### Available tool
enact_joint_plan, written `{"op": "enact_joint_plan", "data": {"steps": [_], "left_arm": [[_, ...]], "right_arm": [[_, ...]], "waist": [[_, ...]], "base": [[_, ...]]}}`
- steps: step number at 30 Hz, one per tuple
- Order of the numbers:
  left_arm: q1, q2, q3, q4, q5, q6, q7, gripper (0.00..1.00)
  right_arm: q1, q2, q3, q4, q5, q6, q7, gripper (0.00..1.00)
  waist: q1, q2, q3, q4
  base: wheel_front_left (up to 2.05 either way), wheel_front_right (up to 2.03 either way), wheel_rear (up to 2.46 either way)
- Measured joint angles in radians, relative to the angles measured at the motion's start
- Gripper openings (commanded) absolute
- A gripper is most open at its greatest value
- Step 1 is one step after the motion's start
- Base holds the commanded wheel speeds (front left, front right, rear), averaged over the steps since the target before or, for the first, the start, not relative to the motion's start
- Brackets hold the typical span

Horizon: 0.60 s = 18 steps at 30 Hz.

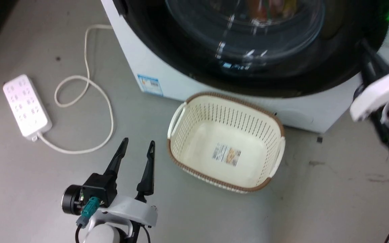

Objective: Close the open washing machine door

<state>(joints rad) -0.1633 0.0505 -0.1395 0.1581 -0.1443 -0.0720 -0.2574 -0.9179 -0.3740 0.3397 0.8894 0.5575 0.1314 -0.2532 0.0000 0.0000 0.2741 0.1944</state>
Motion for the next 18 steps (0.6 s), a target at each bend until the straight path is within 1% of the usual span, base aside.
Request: {"op": "enact_joint_plan", "data": {"steps": [3,5,9,11,15,18], "left_arm": [[0.01,0.0,0.009,0.021,-0.012,0.004,0.0,1.0],[0.028,0.0,0.017,0.037,-0.014,0.007,0.0,1.0],[0.057,0.0,0.027,0.053,-0.007,0.006,0.0,1.0],[0.072,0.0,0.032,0.056,-0.005,-0.001,0.0,1.0],[0.1,0.0,0.043,0.052,0.02,-0.007,0.0,1.0],[0.108,-0.001,0.049,0.044,0.03,-0.01,0.0,1.0]], "right_arm": [[0.087,-0.004,0.022,-0.06,-0.001,0.0,-0.001,1.0],[0.146,-0.007,0.013,-0.111,-0.007,0.0,-0.004,1.0],[0.282,-0.001,-0.062,-0.229,-0.039,0.0,-0.004,1.0],[0.362,0.005,-0.096,-0.295,-0.096,0.0,-0.004,1.0],[0.533,0.075,-0.218,-0.432,-0.178,0.0,-0.004,1.0],[0.648,0.151,-0.322,-0.548,-0.228,0.0,-0.004,1.0]], "waist": [[0.0,0.0001,-0.046,-0.012],[0.0,0.0,-0.079,-0.023],[-0.0002,0.0,-0.152,-0.049],[-0.0002,0.0,-0.188,-0.064],[-0.0004,0.0,-0.248,-0.101],[-0.0003,0.0,-0.279,-0.13]], "base": [[0.0,0.0,0.0],[0.0,0.0,0.0],[0.0,0.0,0.0],[0.0,0.0,0.0],[0.0,0.0,0.0],[0.0,0.0,0.0]]}}
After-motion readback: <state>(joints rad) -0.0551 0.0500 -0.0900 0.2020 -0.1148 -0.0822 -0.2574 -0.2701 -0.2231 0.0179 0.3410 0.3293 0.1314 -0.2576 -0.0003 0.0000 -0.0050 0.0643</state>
